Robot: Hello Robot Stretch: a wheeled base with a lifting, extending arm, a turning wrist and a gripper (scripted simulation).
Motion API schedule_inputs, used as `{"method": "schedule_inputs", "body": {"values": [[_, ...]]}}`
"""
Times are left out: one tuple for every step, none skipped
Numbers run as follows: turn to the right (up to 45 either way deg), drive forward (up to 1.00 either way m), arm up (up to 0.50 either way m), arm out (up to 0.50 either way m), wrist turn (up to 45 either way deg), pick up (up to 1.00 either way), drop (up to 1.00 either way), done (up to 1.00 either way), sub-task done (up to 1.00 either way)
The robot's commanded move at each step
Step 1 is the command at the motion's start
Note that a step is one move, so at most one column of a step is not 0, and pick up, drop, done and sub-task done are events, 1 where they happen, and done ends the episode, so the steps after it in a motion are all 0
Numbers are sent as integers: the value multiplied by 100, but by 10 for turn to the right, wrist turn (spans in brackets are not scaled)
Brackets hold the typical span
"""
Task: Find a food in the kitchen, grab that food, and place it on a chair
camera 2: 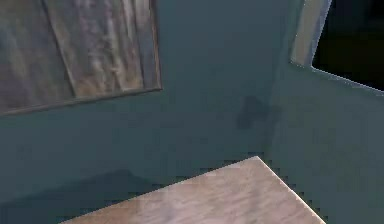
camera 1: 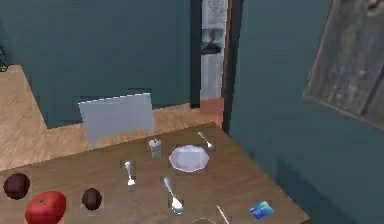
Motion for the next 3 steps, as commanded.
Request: {"method": "schedule_inputs", "body": {"values": [[-450, 0, 0, 0, 0, 0, 0, 0, 0], [-450, 0, 0, 0, 0, 0, 0, 0, 0], [-300, 0, 0, 0, 0, 0, 0, 0, 0]]}}
